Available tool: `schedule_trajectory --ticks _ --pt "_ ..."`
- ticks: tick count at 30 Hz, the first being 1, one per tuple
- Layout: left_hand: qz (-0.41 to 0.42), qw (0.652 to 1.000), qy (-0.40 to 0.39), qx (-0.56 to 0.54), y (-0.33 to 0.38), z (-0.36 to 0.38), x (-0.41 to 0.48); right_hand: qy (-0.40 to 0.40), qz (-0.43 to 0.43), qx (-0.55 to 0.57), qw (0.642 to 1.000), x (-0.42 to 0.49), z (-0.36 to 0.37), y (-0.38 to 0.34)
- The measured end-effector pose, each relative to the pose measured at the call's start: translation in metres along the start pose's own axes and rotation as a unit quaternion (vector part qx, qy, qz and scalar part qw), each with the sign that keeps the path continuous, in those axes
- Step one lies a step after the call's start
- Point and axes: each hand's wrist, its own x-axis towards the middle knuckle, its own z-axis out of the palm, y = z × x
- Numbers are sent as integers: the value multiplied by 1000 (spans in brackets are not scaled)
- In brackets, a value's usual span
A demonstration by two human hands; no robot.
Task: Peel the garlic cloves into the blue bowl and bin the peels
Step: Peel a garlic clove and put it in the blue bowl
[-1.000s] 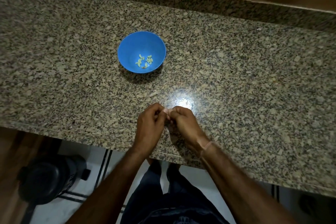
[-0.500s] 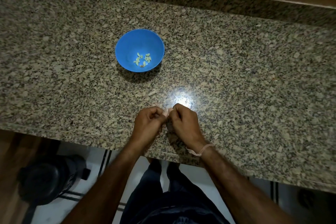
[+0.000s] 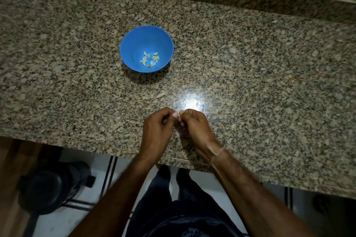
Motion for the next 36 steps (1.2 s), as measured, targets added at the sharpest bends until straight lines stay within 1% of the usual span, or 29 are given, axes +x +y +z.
schedule_trajectory --ticks 2,3,6,8,11,13,15,16,18,20,21,23,25,27,29,31,32,34,35,36 --pt "-53 995 8 -86 -3 0 1 15 -71 -47 996 2 0 6" --pt "-87 987 5 -134 -4 0 1 20 -92 -58 994 2 -1 9" --pt "-173 953 -2 -247 -5 0 2 19 -82 -35 996 6 -3 14" --pt "-198 944 0 -266 -7 -1 3 3 -68 -3 998 6 -5 14" --pt "-202 942 2 -269 -9 -3 3 -32 -48 48 997 3 -6 11" --pt "-187 948 11 -255 -8 -5 3 -49 -38 68 996 2 -8 9" --pt "-160 961 15 -225 -6 -7 4 -53 -40 63 996 1 -11 7" --pt "-145 967 15 -207 -6 -8 3 -46 -53 46 996 0 -12 6" --pt "-116 977 14 -176 -3 -10 3 -17 -110 -25 994 1 -14 4" --pt "-118 978 7 -169 -3 -11 2 10 -167 -93 982 2 -14 5" --pt "-135 972 -1 -191 -4 -11 2 20 -189 -115 975 2 -14 5" --pt "-189 947 -24 -257 -4 -11 3 36 -222 -145 964 1 -12 6" --pt "-232 921 -43 -310 -5 -10 5 48 -229 -148 961 -1 -11 7" --pt "-248 905 -52 -343 -5 -8 5 39 -188 -91 977 -2 -10 7" --pt "-233 912 -46 -334 -6 -5 6 9 -105 11 994 -2 -9 6" --pt "-232 907 -49 -347 -5 -3 6 -6 -41 86 995 -3 -10 4" --pt "-241 896 -53 -369 -4 -2 6 -3 -37 93 995 -3 -10 3" --pt "-259 875 -58 -405 -3 -1 5 21 -85 28 996 -3 -10 5" --pt "-255 878 -55 -402 -3 0 4 33 -116 -12 993 -3 -9 6" --pt "-230 904 -49 -356 -4 0 3 42 -136 -33 989 -4 -8 7"
